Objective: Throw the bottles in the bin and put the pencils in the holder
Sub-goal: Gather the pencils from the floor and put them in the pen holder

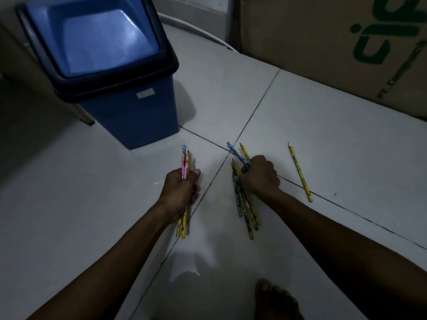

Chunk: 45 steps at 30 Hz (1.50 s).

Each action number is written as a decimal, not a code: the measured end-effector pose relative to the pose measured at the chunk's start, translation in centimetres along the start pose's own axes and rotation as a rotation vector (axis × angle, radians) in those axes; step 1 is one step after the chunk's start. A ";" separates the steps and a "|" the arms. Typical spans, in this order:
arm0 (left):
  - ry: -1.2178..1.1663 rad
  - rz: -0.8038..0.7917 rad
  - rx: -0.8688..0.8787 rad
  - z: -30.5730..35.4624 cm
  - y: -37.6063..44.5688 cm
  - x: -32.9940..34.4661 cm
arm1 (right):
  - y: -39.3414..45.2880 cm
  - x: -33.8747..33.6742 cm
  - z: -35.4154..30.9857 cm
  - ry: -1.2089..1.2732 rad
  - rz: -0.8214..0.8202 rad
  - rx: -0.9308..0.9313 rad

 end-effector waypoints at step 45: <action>-0.049 -0.002 -0.013 -0.4 0.6 0.9 | -6.5 1.3 -1.8 -0.497 0.036 -0.432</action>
Point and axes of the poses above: each hand's wrist, its own y-axis towards the middle knuckle, its own x-axis out of the palm, z = x × y, the point moved 7 cm from there along y, towards the middle knuckle, and after that the axes turned 11 degrees about -y, right-handed, at the moved point
